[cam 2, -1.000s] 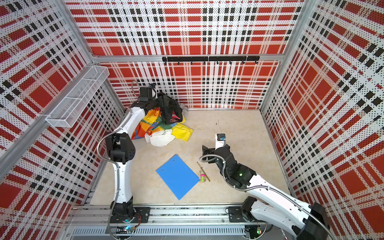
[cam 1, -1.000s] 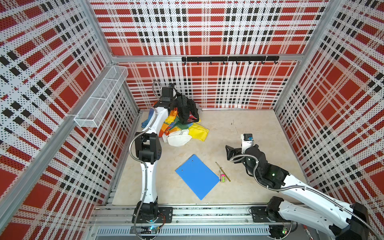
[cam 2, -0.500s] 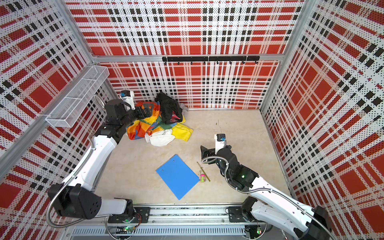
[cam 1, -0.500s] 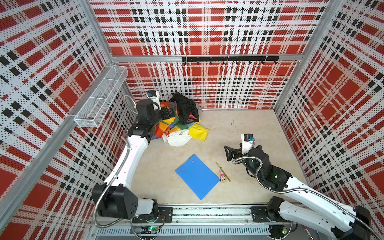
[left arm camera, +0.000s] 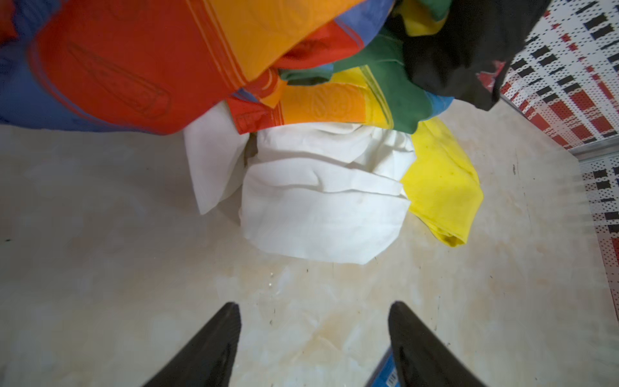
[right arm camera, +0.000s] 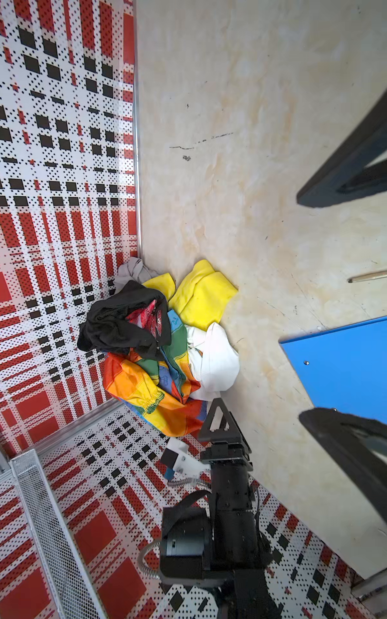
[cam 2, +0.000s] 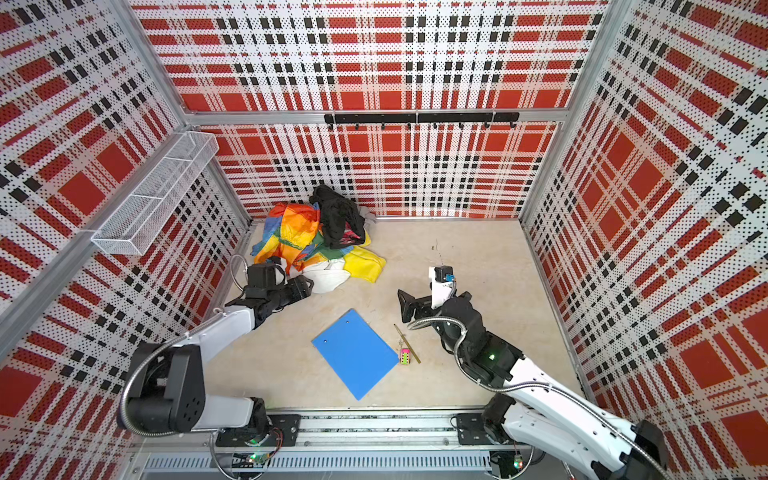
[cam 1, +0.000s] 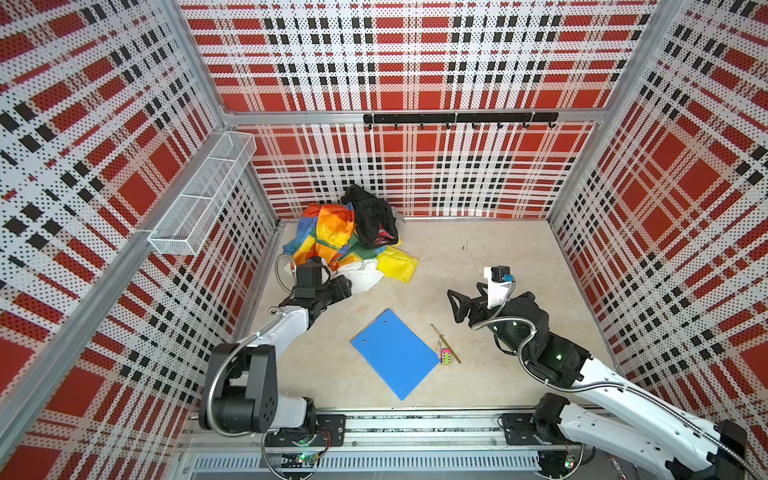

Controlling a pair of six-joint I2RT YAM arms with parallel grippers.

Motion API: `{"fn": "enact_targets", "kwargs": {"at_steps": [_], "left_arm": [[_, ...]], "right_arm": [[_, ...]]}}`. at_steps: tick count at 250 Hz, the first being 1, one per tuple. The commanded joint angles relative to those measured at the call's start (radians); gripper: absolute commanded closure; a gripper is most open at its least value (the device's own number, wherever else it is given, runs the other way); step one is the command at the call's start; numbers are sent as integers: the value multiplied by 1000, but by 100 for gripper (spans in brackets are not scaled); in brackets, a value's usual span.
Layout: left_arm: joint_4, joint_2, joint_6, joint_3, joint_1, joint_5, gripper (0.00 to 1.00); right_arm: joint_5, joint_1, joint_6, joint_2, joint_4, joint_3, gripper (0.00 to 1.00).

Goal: Pick out a specific cloth from the pile

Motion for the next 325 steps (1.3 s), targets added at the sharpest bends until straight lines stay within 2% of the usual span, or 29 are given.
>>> {"fn": "enact_targets", "kwargs": {"at_steps": [1, 21, 41, 50, 67, 119, 149, 172, 216, 251, 325], "left_arm": [[105, 76, 1, 41, 6, -54, 32], [101, 122, 5, 64, 6, -108, 31], [116, 167, 14, 87, 6, -114, 30], [117, 191, 18, 102, 6, -106, 34], [123, 234, 23, 131, 6, -82, 50], [137, 308, 20, 186, 3, -65, 50], [131, 320, 16, 201, 3, -58, 65], [138, 291, 16, 187, 3, -63, 80], [147, 173, 15, 146, -15, -54, 94], [145, 53, 6, 119, -18, -35, 100], [118, -140, -25, 169, 10, 118, 100]], "right_arm": [[0, 5, 9, 15, 39, -5, 0], [3, 5, 11, 16, 39, -2, 0], [9, 4, 10, 20, 31, 3, 0], [9, 5, 8, 23, 28, 4, 0], [14, 4, 5, 34, 21, 10, 0], [10, 4, 14, 51, 31, 10, 0], [13, 5, 16, 51, 26, 9, 0], [25, 4, 20, 48, 17, 10, 0], [32, 4, 25, 47, 15, 7, 0], [52, 5, 33, 45, 6, 9, 0], [48, 5, 42, 41, 12, 4, 0]]}}
